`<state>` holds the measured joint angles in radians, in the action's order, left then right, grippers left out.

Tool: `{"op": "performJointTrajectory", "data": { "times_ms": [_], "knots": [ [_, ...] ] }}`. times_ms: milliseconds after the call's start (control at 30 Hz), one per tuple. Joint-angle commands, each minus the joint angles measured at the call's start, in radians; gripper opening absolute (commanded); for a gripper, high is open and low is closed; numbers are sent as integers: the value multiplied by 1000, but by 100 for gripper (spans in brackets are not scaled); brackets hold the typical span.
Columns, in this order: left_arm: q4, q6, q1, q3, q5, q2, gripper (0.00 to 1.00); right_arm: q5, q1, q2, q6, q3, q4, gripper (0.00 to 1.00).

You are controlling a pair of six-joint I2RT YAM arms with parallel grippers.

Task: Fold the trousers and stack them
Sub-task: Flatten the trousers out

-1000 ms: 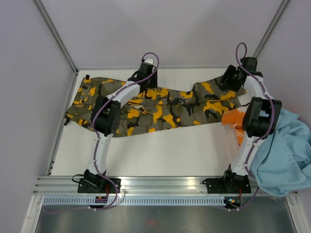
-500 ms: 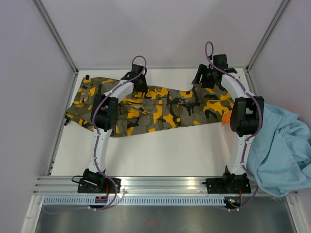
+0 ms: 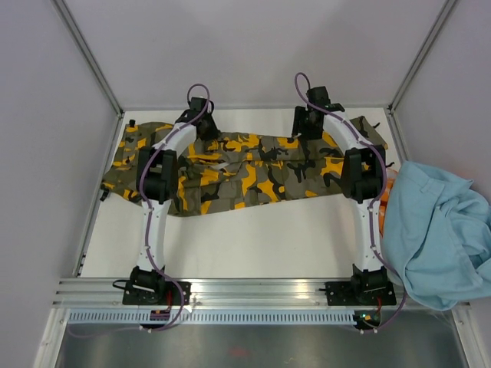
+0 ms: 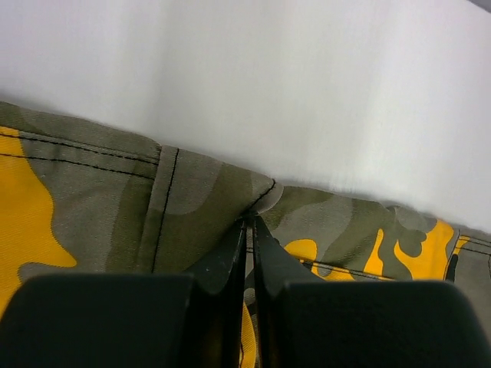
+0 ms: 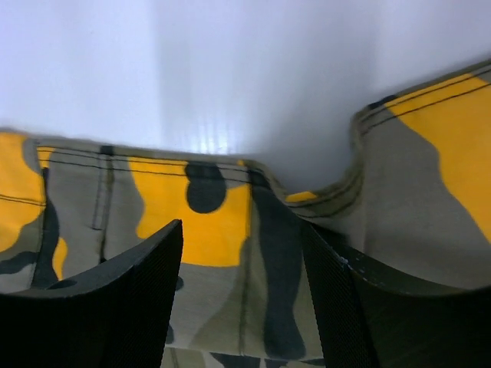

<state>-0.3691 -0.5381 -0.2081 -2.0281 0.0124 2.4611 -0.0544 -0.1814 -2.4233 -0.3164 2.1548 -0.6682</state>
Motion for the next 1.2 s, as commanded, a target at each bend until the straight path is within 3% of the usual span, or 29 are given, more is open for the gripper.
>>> {"op": "performJointTrajectory", "data": {
  "times_ms": [0, 167, 333, 633, 833, 933, 1000, 1167],
  "knots": [
    [-13, -46, 49, -43, -25, 41, 11, 96, 3, 18, 28, 20, -18, 69],
    [12, -19, 49, -32, -17, 19, 11, 94, 3, 33, 33, 37, -67, 69],
    [4, 15, 49, -20, -26, 6, 12, 160, 2, 138, 48, -67, -5, 69],
    [30, 21, 49, 17, -17, -20, 13, 172, -10, -19, 59, 17, -18, 62],
    [32, 32, 49, 19, -17, -28, 13, 226, -10, -65, 85, 83, 9, 47],
    [32, 33, 49, 19, -17, -31, 13, 231, -12, -76, 117, 119, 22, 14],
    [30, 33, 50, 19, -17, -33, 14, 202, -10, -69, 132, 126, 62, 0],
    [35, 26, 50, 12, -32, -31, 15, 156, -10, -60, 131, 184, 200, 0]
  ]
}}
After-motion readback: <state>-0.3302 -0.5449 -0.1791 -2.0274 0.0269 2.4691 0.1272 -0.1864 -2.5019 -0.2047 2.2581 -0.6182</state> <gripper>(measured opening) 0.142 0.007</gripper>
